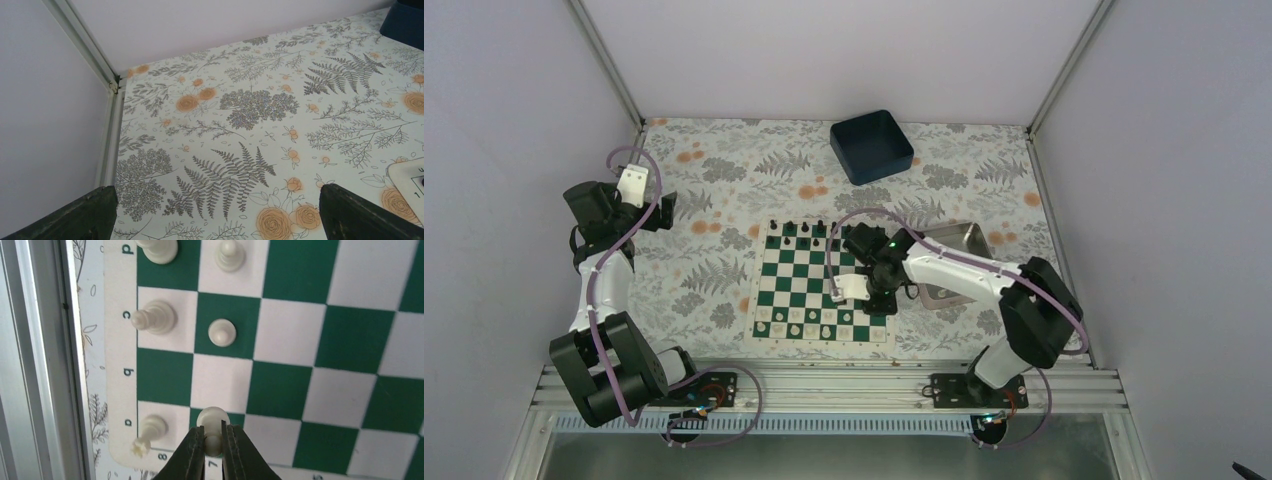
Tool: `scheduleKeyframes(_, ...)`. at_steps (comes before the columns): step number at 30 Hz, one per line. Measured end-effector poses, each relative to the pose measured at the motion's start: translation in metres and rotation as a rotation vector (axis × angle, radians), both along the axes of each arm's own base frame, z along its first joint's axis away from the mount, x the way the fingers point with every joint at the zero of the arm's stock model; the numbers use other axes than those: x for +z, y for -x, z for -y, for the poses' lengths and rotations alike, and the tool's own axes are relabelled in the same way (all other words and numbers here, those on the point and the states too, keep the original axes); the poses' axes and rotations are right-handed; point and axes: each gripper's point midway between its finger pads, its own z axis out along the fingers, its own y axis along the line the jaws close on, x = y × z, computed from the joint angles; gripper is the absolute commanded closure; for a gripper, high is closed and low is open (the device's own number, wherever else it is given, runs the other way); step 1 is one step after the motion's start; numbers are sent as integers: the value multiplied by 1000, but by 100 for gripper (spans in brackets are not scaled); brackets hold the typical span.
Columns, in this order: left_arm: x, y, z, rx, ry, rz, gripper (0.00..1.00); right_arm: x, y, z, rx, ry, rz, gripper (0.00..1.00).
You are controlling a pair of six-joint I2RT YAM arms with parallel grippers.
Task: Set up the chess pieces on the board
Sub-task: Place the chess piece on the chessboard.
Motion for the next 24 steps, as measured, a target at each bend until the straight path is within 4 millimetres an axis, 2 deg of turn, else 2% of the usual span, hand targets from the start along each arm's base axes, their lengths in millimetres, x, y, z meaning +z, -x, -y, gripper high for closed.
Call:
scheduleKeyframes(8, 0, 0, 0, 0, 0, 0, 0, -18, 10, -12, 43, 15, -38, 89)
scheduleKeyframes(24, -1, 0, 0, 0, 1, -2, 0, -36, 8, -15, 48, 45, -52, 88)
